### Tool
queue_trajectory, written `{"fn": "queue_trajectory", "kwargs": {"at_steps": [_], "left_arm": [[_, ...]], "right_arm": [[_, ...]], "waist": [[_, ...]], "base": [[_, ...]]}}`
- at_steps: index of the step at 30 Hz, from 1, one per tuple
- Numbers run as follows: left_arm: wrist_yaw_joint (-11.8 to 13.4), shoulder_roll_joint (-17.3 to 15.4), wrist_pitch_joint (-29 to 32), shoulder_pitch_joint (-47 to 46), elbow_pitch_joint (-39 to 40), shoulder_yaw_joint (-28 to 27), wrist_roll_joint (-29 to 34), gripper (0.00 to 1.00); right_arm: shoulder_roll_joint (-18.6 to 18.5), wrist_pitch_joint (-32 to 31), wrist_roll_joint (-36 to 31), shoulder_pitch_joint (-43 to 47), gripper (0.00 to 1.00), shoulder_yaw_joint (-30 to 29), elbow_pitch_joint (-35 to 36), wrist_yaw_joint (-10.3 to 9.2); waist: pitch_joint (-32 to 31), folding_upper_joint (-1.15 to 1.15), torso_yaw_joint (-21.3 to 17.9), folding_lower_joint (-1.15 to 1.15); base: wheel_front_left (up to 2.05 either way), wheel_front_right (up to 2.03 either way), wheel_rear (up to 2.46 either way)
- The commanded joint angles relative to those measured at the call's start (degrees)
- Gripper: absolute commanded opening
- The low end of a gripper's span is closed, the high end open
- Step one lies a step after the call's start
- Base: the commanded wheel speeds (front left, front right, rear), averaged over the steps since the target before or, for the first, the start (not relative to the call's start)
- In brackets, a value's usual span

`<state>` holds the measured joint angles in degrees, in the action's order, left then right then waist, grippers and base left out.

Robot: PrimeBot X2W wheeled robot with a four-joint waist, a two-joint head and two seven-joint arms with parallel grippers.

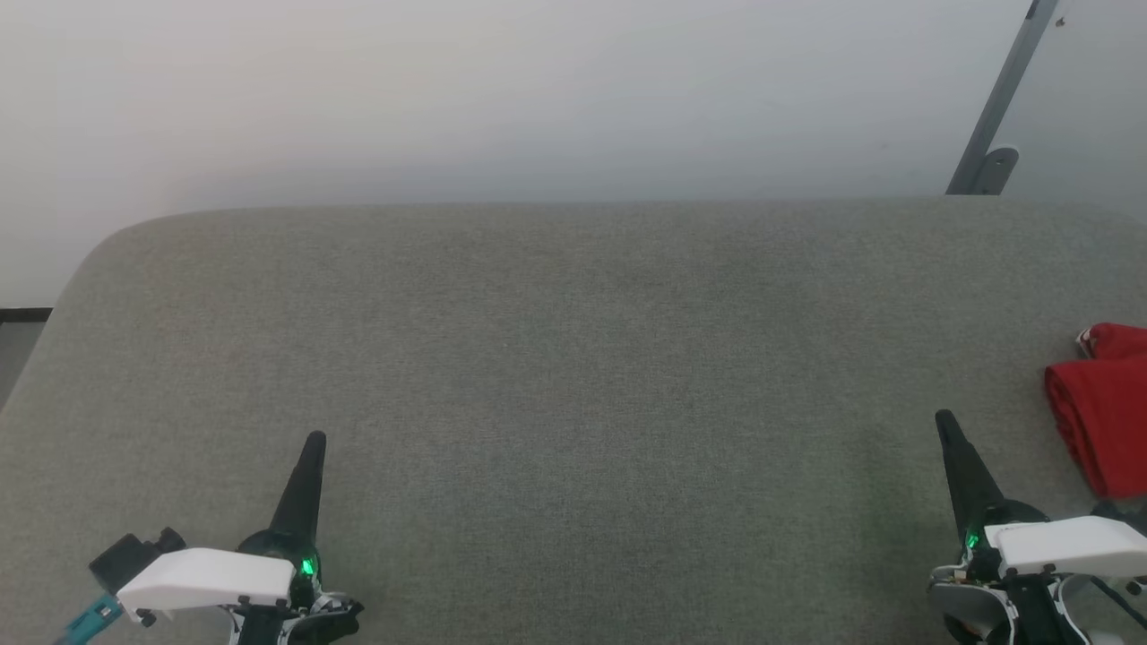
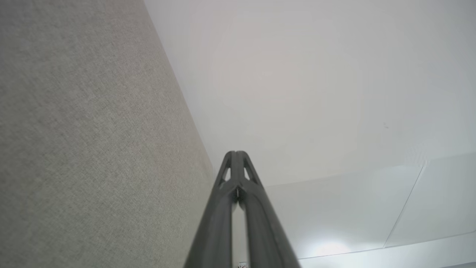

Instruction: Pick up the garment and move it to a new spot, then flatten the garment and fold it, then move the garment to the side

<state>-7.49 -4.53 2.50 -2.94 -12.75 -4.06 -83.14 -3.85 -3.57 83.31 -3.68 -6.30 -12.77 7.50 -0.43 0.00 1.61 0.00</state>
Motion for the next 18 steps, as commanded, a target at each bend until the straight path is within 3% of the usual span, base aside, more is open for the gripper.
{"fn": "queue_trajectory", "kwargs": {"at_steps": [1, 18], "left_arm": [[0.00, 0.13, 0.48, -1.39, 0.10, -0.39, -1.57, 0.00], [0.00, 0.60, 2.36, -2.82, -0.89, -1.15, -7.03, 0.00]], "right_arm": [[0.10, -0.49, 1.04, -0.77, 0.00, -0.21, 0.12, 0.00], [0.79, -2.24, 6.26, -2.22, 0.00, -0.30, -0.87, -0.01]], "waist": [[0.03, 0.00, -0.08, 0.00], [0.38, 0.00, -1.00, 0.00]], "base": [[0.00, 0.00, 0.00], [0.00, 0.00, 0.00]]}}
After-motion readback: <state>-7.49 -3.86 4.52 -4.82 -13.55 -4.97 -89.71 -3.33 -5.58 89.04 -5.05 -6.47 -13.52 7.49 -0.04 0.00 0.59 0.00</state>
